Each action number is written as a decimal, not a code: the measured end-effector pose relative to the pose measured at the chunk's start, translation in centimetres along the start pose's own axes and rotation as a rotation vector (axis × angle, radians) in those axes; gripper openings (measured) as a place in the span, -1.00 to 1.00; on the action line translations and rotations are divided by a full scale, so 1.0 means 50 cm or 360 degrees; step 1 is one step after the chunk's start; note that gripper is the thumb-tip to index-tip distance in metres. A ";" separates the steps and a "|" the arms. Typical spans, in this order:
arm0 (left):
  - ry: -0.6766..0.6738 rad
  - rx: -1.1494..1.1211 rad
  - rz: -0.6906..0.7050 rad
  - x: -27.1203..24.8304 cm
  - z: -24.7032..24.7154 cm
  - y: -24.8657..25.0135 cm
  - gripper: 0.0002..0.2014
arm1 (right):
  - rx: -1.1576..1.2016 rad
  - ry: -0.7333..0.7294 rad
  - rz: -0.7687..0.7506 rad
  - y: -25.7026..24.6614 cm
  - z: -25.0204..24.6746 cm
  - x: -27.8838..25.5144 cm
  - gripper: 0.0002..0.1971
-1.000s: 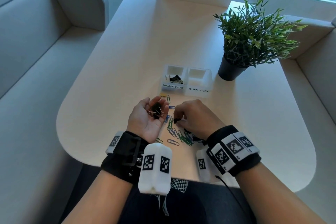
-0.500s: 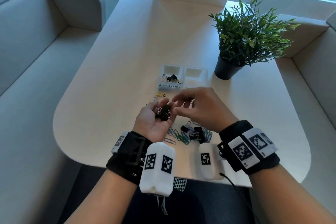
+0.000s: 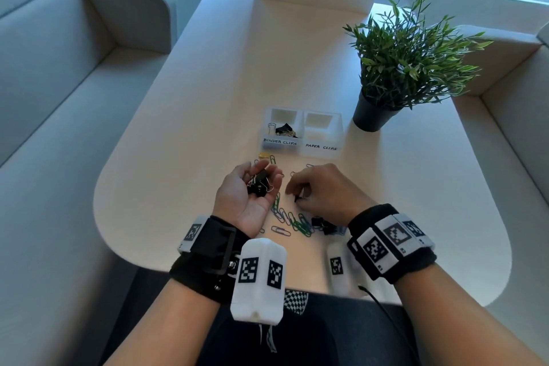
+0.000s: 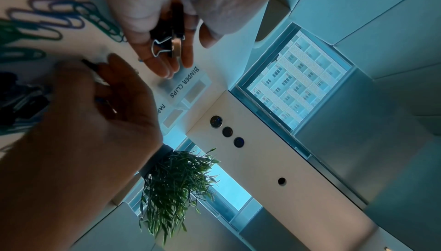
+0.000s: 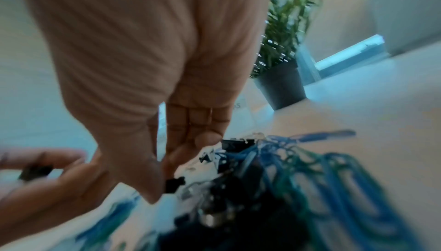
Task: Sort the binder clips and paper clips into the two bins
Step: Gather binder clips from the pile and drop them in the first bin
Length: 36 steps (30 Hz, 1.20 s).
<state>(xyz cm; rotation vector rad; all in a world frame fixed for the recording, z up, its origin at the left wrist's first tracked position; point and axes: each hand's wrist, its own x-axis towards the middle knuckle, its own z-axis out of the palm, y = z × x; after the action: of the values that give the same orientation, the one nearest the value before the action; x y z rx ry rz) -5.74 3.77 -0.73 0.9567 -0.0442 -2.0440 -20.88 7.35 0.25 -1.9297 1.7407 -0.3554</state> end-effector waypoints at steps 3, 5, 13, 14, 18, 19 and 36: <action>0.0006 0.0019 0.0006 0.002 0.002 -0.008 -0.75 | 0.0307 0.0318 -0.0004 -0.009 -0.023 0.002 -0.76; 0.0003 0.0037 0.0000 0.004 0.006 -0.021 -0.75 | 0.0483 0.0391 -0.0044 -0.024 -0.036 0.007 -0.77; -0.0099 0.0010 -0.0101 0.012 0.015 -0.027 -0.73 | 0.0216 0.0520 0.0159 0.014 -0.072 0.023 -0.76; -0.0093 0.0004 -0.0084 0.013 0.013 -0.023 -0.74 | 0.0043 0.0411 0.0210 0.020 -0.066 0.025 -0.73; -0.0053 -0.0023 -0.0045 0.013 0.008 -0.010 -0.73 | -0.0271 0.0103 0.0196 0.018 -0.024 0.031 -0.70; -0.0039 -0.0022 -0.0037 0.013 0.008 -0.008 -0.73 | -0.0281 0.0110 0.0175 0.016 -0.018 0.033 -0.73; -0.0058 -0.0076 -0.0204 0.012 0.014 -0.032 -0.66 | 0.0056 0.0076 0.0153 0.005 -0.095 -0.045 -0.74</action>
<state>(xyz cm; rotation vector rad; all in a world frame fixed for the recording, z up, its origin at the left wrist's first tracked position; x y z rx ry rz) -7.50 4.16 -1.15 0.9134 0.0473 -2.1699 -23.85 8.63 4.39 -1.8196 1.8382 -0.3977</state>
